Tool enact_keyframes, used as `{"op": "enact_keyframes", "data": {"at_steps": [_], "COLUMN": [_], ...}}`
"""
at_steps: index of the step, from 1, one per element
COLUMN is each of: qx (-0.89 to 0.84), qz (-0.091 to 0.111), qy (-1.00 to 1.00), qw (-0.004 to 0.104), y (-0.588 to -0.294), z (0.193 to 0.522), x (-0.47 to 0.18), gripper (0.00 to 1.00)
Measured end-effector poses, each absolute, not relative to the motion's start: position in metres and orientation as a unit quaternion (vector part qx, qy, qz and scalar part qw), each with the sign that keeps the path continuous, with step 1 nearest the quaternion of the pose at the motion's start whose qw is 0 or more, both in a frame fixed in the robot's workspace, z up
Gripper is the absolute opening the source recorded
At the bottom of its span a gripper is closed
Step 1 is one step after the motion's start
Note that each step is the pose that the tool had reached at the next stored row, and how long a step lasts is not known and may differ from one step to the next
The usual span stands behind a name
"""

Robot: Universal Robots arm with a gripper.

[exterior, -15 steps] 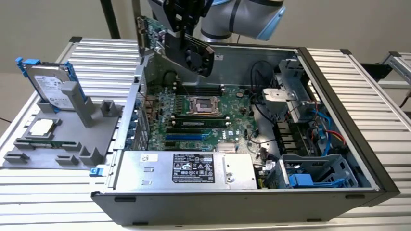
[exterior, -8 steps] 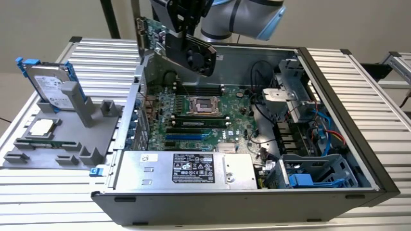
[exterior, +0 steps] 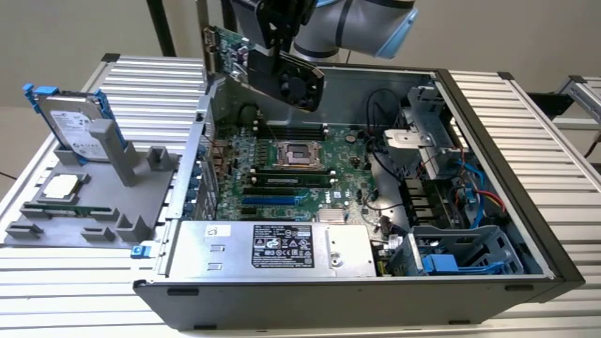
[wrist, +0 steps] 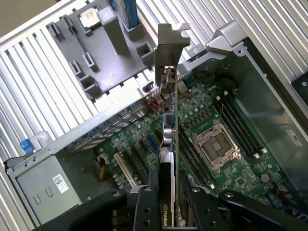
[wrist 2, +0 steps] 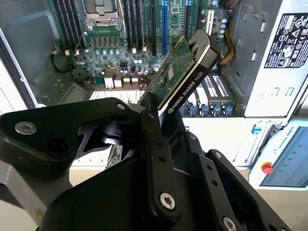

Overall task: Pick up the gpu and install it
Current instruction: 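Insert the gpu into the slot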

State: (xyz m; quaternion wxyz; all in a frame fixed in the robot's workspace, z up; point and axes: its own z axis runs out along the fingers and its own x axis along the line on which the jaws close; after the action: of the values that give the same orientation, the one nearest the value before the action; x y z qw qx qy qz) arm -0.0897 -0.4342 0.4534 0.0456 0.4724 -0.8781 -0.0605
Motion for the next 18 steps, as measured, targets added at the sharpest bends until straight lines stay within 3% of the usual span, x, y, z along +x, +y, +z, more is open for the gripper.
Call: {"op": "enact_keyframes", "data": {"at_steps": [18], "qx": [0.515], "qz": [-0.058], "qy": [-0.854], "qw": [0.049], "y": [-0.434], "z": [0.453], "x": [-0.071], "gripper": [0.0]}}
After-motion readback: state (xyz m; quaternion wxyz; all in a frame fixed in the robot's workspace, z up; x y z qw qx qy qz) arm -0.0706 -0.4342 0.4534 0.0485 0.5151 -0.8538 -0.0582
